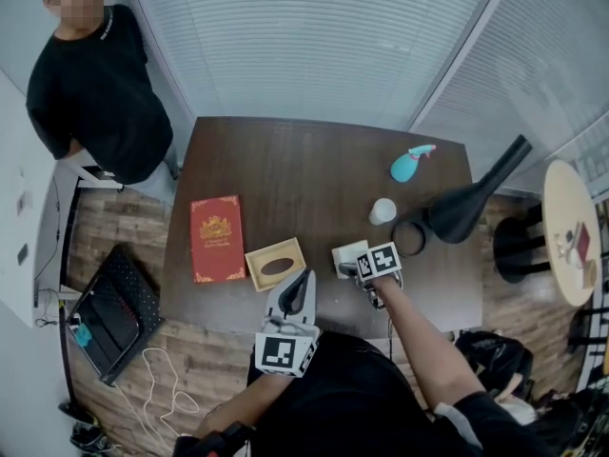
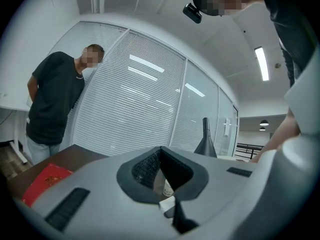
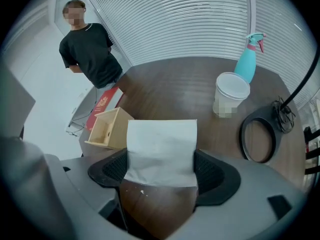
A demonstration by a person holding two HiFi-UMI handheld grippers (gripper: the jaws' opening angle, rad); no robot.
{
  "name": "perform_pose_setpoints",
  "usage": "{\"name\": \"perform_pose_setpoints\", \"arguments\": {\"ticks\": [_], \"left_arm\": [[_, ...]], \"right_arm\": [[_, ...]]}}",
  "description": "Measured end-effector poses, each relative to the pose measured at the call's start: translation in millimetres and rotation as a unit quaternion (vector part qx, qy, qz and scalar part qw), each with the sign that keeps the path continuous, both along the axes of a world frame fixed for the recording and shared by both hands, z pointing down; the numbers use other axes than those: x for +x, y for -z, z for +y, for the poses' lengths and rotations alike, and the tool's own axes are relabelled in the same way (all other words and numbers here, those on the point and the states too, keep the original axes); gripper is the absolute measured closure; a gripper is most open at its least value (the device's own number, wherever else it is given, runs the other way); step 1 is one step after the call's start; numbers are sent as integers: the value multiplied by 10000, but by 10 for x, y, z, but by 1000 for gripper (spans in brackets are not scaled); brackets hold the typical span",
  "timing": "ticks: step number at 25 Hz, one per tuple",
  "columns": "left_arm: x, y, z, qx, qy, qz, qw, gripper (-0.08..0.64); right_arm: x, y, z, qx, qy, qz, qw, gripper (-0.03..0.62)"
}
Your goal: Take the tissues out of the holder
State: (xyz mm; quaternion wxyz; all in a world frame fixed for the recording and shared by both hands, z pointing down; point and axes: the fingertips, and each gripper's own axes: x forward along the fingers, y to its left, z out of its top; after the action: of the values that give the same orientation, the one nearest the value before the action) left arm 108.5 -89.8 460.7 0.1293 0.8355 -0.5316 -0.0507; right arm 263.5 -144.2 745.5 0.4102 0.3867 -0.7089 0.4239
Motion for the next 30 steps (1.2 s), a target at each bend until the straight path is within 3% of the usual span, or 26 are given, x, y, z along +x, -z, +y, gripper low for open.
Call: {"name": "perform_pose_setpoints", "arguments": {"ticks": [7, 15, 23, 30], "left_arm": [[237, -49, -23, -62, 73, -44, 9999, 561], [219, -165, -40, -163, 394, -196, 9989, 561], [233, -176, -136, -175, 456, -235, 9985, 561], [185, -177, -169, -208, 453, -202, 9986, 561]], "right_arm": [[270, -219, -29, -143, 231, 154, 9995, 172], [489, -416, -153, -190, 239, 308, 9991, 171], [448, -438, -232, -187, 187, 209, 9994, 170], [416, -258, -272, -41, -167, -93, 9998, 170]]}}
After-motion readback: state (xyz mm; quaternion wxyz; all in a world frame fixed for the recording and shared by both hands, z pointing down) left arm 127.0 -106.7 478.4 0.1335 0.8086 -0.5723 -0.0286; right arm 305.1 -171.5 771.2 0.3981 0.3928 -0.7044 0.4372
